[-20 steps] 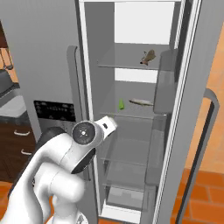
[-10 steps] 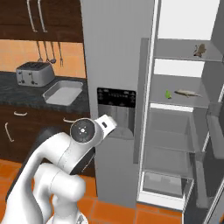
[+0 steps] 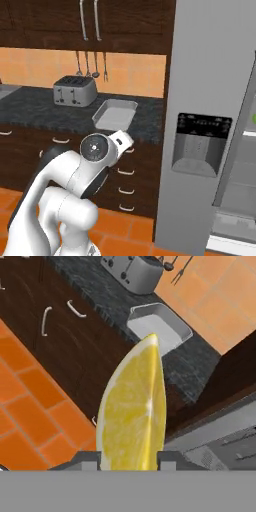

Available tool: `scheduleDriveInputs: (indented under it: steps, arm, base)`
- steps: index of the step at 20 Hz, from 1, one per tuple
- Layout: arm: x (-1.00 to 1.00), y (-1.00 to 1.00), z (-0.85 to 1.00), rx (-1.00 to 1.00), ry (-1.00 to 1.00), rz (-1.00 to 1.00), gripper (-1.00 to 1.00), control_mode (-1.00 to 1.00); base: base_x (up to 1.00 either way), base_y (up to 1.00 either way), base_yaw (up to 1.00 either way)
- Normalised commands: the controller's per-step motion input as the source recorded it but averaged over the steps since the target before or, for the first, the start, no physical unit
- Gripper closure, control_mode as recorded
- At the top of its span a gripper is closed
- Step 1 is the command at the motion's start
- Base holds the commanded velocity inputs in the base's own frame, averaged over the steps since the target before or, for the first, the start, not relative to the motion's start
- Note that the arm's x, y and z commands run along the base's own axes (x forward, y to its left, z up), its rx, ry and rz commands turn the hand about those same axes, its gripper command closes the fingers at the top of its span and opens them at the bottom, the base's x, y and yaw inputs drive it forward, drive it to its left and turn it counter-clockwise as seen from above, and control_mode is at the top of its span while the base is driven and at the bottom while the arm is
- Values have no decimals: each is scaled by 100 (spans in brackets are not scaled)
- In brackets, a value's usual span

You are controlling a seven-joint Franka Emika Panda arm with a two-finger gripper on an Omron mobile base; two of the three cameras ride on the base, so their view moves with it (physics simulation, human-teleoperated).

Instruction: Place one lemon wedge and one fish in each tupperware on the nearby counter, to pack two identical lunches.

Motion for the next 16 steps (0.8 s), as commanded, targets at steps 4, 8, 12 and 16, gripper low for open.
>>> scheduleDriveInputs:
  steps: [4,8,12,16]
  arm:
    - [0,0,0,0,0,0,100,100]
    - [0,0,0,0,0,0,100,100]
    - [0,0,0,0,0,0,100,100]
    - [44,0,-23,-4,0,-3,100,-100]
  base:
    - [99,99,-14]
    - [100,71,-21]
    - [100,12,-12]
    - [48,0,-4]
